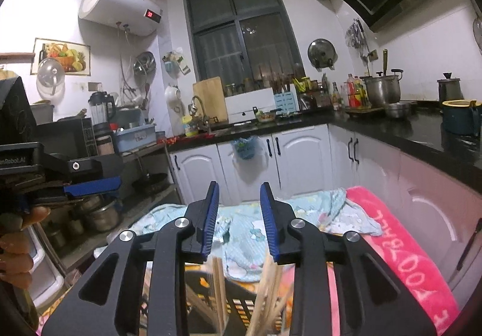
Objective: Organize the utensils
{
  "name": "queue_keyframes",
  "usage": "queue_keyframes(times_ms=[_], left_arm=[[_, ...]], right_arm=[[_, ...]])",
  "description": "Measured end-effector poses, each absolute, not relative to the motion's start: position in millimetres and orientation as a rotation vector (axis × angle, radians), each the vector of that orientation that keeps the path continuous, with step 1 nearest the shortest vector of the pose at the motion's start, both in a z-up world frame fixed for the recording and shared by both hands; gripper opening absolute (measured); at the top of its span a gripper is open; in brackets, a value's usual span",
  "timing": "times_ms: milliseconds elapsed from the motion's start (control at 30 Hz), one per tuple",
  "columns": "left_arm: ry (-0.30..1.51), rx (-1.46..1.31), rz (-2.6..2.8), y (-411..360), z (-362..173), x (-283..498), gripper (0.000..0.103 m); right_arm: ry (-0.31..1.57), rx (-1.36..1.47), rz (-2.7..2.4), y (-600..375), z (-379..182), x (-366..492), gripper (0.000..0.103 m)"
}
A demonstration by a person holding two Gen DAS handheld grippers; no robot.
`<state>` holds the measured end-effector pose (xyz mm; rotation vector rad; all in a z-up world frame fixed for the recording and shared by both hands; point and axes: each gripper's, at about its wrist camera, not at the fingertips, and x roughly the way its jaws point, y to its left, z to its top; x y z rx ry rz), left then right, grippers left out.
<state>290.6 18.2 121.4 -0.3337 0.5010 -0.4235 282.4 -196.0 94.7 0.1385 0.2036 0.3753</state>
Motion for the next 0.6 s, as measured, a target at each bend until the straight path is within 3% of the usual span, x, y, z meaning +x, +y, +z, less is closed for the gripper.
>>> queue_keyframes(times_ms=[67, 200, 267, 367, 600], left_arm=[[0.492, -0.328, -0.412, 21, 124, 284, 0.041], [0.477, -0.305, -0.386, 24, 129, 271, 0.058], [0.468, -0.292, -0.369, 26, 132, 264, 0.078], [0.447, -0.260, -0.345, 27, 137, 249, 0.090], [0.433, -0.202, -0.300, 26, 138, 219, 0.092]], right_arm=[[0.203, 0.132, 0.366, -199, 97, 275, 0.037], [0.200, 0.126, 0.368, -205, 103, 259, 0.043], [0.195, 0.111, 0.372, -206, 107, 249, 0.045], [0.196, 0.091, 0.384, -207, 113, 235, 0.049], [0.211, 0.066, 0.408, -208, 121, 204, 0.060]])
